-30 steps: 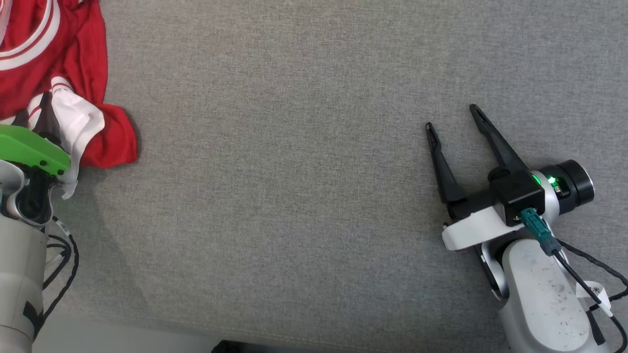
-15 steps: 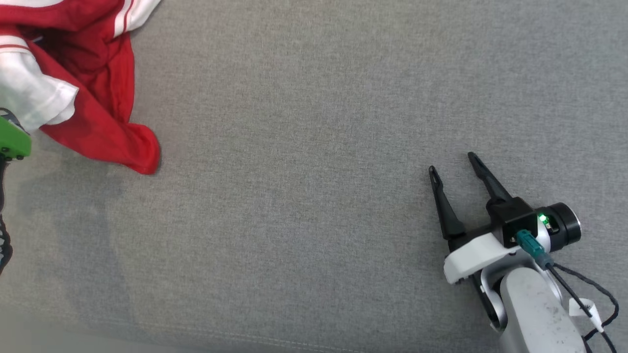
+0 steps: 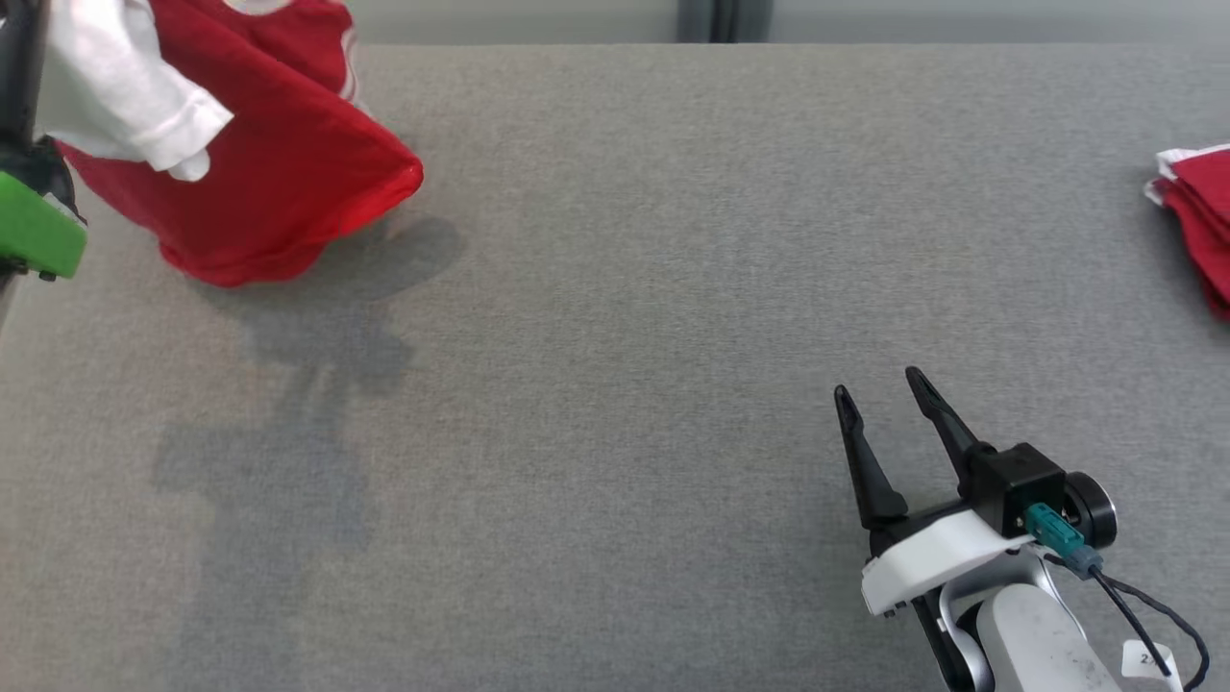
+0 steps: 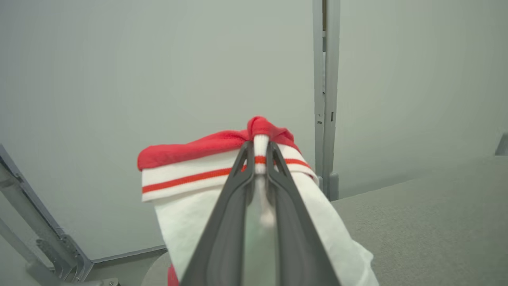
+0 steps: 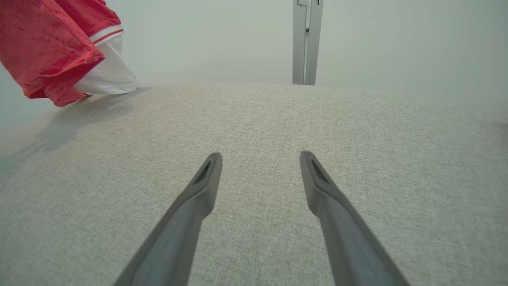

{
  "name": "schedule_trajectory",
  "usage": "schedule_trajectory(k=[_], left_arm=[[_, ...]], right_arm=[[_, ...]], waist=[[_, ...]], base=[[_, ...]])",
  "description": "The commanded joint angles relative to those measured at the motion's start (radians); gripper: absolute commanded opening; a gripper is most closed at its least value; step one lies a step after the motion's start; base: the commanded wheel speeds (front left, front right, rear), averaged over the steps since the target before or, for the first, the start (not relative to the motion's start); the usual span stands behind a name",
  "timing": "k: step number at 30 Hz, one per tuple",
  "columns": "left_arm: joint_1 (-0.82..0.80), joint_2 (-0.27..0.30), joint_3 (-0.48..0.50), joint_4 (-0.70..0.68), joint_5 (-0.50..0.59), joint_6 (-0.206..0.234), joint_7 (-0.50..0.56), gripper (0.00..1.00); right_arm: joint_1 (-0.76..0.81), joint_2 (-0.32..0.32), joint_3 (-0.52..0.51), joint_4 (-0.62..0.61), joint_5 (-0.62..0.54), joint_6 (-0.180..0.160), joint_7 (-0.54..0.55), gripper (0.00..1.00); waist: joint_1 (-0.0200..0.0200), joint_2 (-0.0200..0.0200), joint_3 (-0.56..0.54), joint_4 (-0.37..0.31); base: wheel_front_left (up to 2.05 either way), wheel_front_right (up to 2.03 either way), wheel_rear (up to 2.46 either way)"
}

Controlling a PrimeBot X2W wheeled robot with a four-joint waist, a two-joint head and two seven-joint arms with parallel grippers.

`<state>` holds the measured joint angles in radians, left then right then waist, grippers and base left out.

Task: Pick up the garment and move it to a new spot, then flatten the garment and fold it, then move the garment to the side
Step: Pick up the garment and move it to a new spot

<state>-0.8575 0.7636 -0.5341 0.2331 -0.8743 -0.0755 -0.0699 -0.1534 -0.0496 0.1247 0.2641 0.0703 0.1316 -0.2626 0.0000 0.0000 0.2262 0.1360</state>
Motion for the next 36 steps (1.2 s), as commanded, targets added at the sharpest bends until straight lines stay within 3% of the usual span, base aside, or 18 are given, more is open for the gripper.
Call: schedule_trajectory(k=[1, 9, 15, 20, 24, 28, 33, 36], left_arm=[[0.029, 0.022, 0.007, -0.069, -0.026, 0.016, 0.027, 0.00], [0.108, 0.086, 0.035, -0.500, -0.183, 0.075, 0.188, 0.00], [0.128, 0.064, 0.035, -0.730, -0.328, 0.088, 0.263, 0.00], [0.134, 0.028, -0.003, -0.807, -0.405, 0.105, 0.310, 0.00], [0.136, -0.020, -0.052, -0.754, -0.434, 0.113, 0.340, 0.00], [0.101, -0.063, -0.086, -0.591, -0.431, 0.103, 0.353, 0.00], [0.022, -0.111, -0.097, -0.317, -0.363, 0.043, 0.312, 0.00], [-0.033, -0.104, -0.110, -0.165, -0.295, -0.004, 0.283, 0.00]], right_arm=[[0.024, -0.002, -0.004, -0.003, 0.012, -0.002, -0.002, 1.00], [0.071, -0.002, -0.020, -0.016, 0.035, -0.002, -0.002, 1.00], [0.061, -0.002, -0.006, -0.027, 0.062, -0.002, -0.003, 1.00], [0.044, -0.002, 0.009, -0.041, 0.088, -0.002, -0.003, 1.00], [0.033, -0.002, 0.016, -0.053, 0.108, -0.002, -0.003, 1.00], [0.011, -0.001, 0.032, -0.068, 0.130, -0.002, -0.003, 1.00], [-0.013, -0.001, 0.050, -0.086, 0.164, -0.002, -0.003, 1.00], [-0.025, 0.000, 0.068, -0.094, 0.188, -0.002, -0.003, 1.00]], waist=[[0.0000, 0.0000, -0.074, -0.084], [0.0000, 0.0000, -0.102, -0.161], [0.0000, 0.0000, -0.094, -0.235], [0.0000, 0.0000, -0.064, -0.309], [0.0000, 0.0000, -0.023, -0.370], [0.0000, 0.0000, 0.034, -0.432], [0.0000, 0.0000, 0.112, -0.512], [0.0000, 0.0000, 0.150, -0.553]], base=[[0.00, 0.00, 0.00], [0.00, 0.00, 0.00], [0.00, 0.00, 0.00], [0.00, 0.00, 0.00], [0.00, 0.00, 0.00], [0.00, 0.00, 0.00], [0.00, 0.00, 0.00], [0.00, 0.00, 0.00]])
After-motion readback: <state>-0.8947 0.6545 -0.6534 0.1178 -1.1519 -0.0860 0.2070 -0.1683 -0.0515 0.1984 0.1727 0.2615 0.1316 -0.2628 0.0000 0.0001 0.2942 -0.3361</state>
